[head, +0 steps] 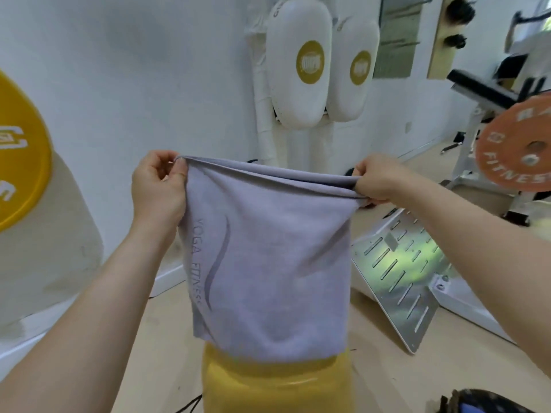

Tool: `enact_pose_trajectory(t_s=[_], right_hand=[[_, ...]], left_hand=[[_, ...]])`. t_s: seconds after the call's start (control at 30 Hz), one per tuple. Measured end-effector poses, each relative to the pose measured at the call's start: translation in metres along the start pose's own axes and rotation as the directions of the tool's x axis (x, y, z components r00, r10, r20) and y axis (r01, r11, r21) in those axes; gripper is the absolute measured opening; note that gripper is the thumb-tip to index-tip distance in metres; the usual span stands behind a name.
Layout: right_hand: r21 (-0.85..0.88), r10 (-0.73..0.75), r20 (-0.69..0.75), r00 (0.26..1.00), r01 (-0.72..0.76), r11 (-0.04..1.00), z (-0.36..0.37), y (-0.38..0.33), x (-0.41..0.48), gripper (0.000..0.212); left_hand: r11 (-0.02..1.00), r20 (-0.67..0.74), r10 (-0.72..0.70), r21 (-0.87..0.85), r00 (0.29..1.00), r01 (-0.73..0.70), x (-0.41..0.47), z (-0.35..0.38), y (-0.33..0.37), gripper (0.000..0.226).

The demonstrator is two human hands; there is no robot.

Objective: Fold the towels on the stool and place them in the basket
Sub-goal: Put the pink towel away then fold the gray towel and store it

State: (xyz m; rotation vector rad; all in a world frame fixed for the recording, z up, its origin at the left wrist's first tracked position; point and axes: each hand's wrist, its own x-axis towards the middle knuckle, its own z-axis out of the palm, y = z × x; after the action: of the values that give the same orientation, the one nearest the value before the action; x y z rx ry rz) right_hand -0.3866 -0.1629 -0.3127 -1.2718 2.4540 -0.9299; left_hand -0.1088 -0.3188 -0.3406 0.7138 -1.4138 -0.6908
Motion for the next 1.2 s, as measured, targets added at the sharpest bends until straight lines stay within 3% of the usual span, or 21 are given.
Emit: enact_pose_trajectory(t_s=[0.07, 0.13, 0.27, 0.37, 0.43, 0.53, 0.6, 0.67, 0.77, 0.83, 0.87, 0.93, 1.03, 1.1, 1.13, 1.2], right_hand=[[-0.112, 0.015, 0.015, 1.0, -0.014, 0.994, -0.001, -0.006, 0.003, 0.024], [-0.038, 0.075, 0.084, 0.994, -0.072, 0.997, -0.005, -0.008, 0.009, 0.024], [0.357, 0.1, 0.172, 0.98, -0.157, 0.921, -0.026, -0.015, 0.026, 0.024], [0.649, 0.017, 0.25, 0.968, -0.181, 0.739, -0.04, -0.018, 0.032, 0.021], [0.577, 0.044, 0.212, 0.976, -0.161, 0.8, -0.037, -0.015, 0.034, 0.025], [0.252, 0.069, -0.096, 0.993, -0.043, 0.967, -0.012, -0.004, 0.033, 0.025], [0.014, -0.016, -0.237, 0.971, 0.02, 1.0, 0.01, 0.012, 0.023, 0.021], [-0.153, -0.081, -0.264, 0.961, 0.042, 0.987, 0.038, 0.036, 0.002, 0.023], [-0.234, -0.025, -0.121, 0.992, -0.004, 0.972, 0.092, 0.087, -0.035, 0.02], [-0.018, 0.156, 0.037, 0.987, -0.156, 0.988, 0.127, 0.12, -0.059, 0.024], [0.181, 0.237, 0.134, 0.962, -0.259, 0.949, 0.14, 0.131, -0.07, 0.027], [0.45, 0.319, 0.33, 0.889, -0.445, 0.774, 0.155, 0.146, -0.084, 0.032], [0.546, 0.272, 0.562, 0.781, -0.597, 0.588, 0.156, 0.151, -0.091, 0.031], [0.554, 0.245, 0.605, 0.757, -0.622, 0.554, 0.153, 0.148, -0.091, 0.03], [0.551, 0.246, 0.573, 0.782, -0.59, 0.591, 0.153, 0.147, -0.091, 0.03], [0.484, 0.21, 0.355, 0.911, -0.371, 0.792, 0.154, 0.145, -0.093, 0.031]], left_hand=[[0.994, 0.019, -0.014, 0.108, 1.0, 0.012, 0.002, 0.006, -0.008, 0.011], [0.978, 0.025, -0.051, 0.205, 0.998, 0.045, 0.006, 0.008, -0.018, 0.005], [0.96, 0.002, -0.1, 0.262, 0.995, 0.096, 0.026, 0.011, -0.022, 0.007], [0.985, -0.027, -0.159, 0.068, 0.987, 0.161, 0.042, 0.016, -0.012, 0.02], [0.982, 0.01, -0.186, -0.038, 0.983, 0.186, 0.042, 0.016, -0.011, 0.021], [0.988, 0.083, -0.155, -0.009, 0.984, 0.157, 0.02, 0.012, -0.023, 0.02], [0.987, 0.124, -0.158, 0.015, 0.98, 0.158, -0.006, 0.003, -0.038, 0.021], [0.981, 0.191, -0.192, 0.06, 0.963, 0.184, -0.038, -0.01, -0.057, 0.022], [0.95, 0.344, -0.306, 0.178, 0.888, 0.258, -0.09, -0.038, -0.092, 0.027], [0.916, 0.435, -0.386, 0.282, 0.814, 0.284, -0.122, -0.055, -0.109, 0.026], [0.901, 0.467, -0.416, 0.33, 0.78, 0.282, -0.134, -0.062, -0.115, 0.025], [0.881, 0.512, -0.45, 0.389, 0.732, 0.27, -0.148, -0.071, -0.121, 0.023], [0.856, 0.53, -0.509, 0.396, 0.679, 0.333, -0.153, -0.078, -0.127, 0.028], [0.837, 0.537, -0.545, 0.391, 0.644, 0.382, -0.152, -0.082, -0.128, 0.034], [0.833, 0.545, -0.552, 0.391, 0.63, 0.391, -0.151, -0.084, -0.129, 0.034], [0.834, 0.561, -0.551, 0.393, 0.618, 0.387, -0.151, -0.087, -0.128, 0.038]])
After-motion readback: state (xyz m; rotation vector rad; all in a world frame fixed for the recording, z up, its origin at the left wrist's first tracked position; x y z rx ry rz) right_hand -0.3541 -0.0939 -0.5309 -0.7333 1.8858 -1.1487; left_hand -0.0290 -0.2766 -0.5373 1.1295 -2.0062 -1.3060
